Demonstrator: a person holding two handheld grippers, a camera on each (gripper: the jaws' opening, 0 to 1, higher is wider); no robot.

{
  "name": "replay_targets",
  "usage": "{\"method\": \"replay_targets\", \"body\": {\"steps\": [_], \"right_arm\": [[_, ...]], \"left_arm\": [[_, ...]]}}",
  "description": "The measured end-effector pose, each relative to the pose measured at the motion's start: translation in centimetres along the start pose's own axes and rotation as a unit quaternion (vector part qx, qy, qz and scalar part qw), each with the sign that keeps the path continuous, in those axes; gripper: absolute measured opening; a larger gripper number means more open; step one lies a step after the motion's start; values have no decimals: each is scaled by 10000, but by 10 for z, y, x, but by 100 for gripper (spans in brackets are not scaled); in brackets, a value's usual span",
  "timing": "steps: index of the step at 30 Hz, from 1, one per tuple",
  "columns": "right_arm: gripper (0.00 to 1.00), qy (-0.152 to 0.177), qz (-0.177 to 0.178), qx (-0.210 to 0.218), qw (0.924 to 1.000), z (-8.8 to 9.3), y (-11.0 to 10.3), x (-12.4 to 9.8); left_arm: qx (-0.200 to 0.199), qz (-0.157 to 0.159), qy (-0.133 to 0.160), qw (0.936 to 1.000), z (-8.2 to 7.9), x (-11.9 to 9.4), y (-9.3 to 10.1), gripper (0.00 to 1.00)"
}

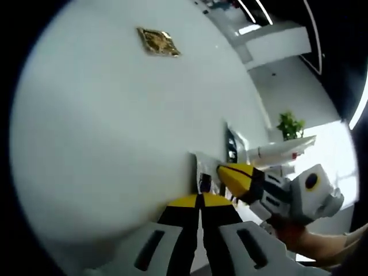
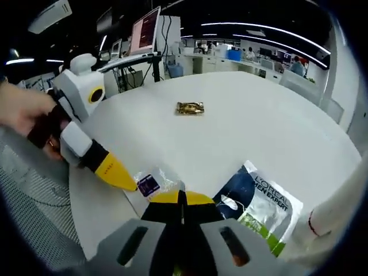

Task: Arrange the skincare products in the storage area until every visible bottle or jar stands upright without overlapping.

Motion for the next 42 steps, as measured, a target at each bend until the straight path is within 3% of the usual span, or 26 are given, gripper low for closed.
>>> {"method": "replay_targets", "body": {"steps": [4, 6, 8, 11, 14, 18, 22, 24, 26, 28, 29, 31, 32, 36, 39, 41, 42], "right_arm": [[1, -60, 55, -42, 10000, 1, 1, 0], [1, -144, 131, -368, 9991, -1, 2, 0], [1, -158, 143, -389, 9990, -2, 0, 1], [1, -155, 139, -359, 9991, -2, 2, 1], [1, -138, 140, -337, 9992, -2, 2, 1], [1, -124, 180, -282, 9994, -2, 3, 1], [1, -103, 173, -272, 9994, -2, 3, 2], [1, -111, 168, -308, 9993, -2, 3, 2], [1, -107, 162, -321, 9993, -1, 3, 2], [1, -109, 151, -310, 9993, -2, 3, 2], [1, -114, 144, -317, 9993, -2, 3, 2], [1, -117, 135, -329, 9993, -2, 4, 2], [1, -115, 131, -324, 9993, -2, 4, 2], [1, -121, 111, -345, 9993, -2, 5, 1], [1, -126, 98, -376, 9992, -2, 5, 2], [1, -129, 93, -374, 9992, -2, 5, 2], [1, -129, 84, -367, 9992, -2, 5, 1]], "left_arm": [[41, 7, 63, 10000, -1, 0, -1, 0], [57, 7, 71, 10000, -2, 0, -1, 0], [186, -5, 62, 9998, -2, 0, 0, 0], [698, -113, 34, 9975, -3, -2, 1, 0], [1325, -283, 58, 9908, -5, -5, 3, 2], [2239, -439, 237, 9733, -14, -9, 9, 16], [2944, -530, 231, 9539, -19, -8, 14, 15], [3661, -662, 219, 9279, -22, -4, 21, 16], [4109, -596, 195, 9095, -23, 4, 27, 19], [4338, -543, 106, 8993, -22, 9, 32, 25], [4561, -699, 106, 8871, -24, 12, 33, 27], [4877, -872, -24, 8687, -24, 17, 32, 28], [4945, -914, -81, 8643, -24, 19, 30, 27], [4901, -987, -193, 8659, -20, 26, 23, 25], [5053, -1037, -136, 8566, -21, 24, 23, 23], [5225, -1034, -100, 8463, -20, 25, 23, 23], [5235, -1030, -76, 8457, -18, 24, 22, 23]]}}
Point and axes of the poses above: the point that each gripper's makers call its tool centre point, and the gripper's own axes: x roughly forward along the fingers, y roughly to its right, z roughly out of its underside, the point moved 5 cm from there along -x, roughly backward along the fingers, and after that the axes turned 4 degrees about x, right-handed, at the moved point
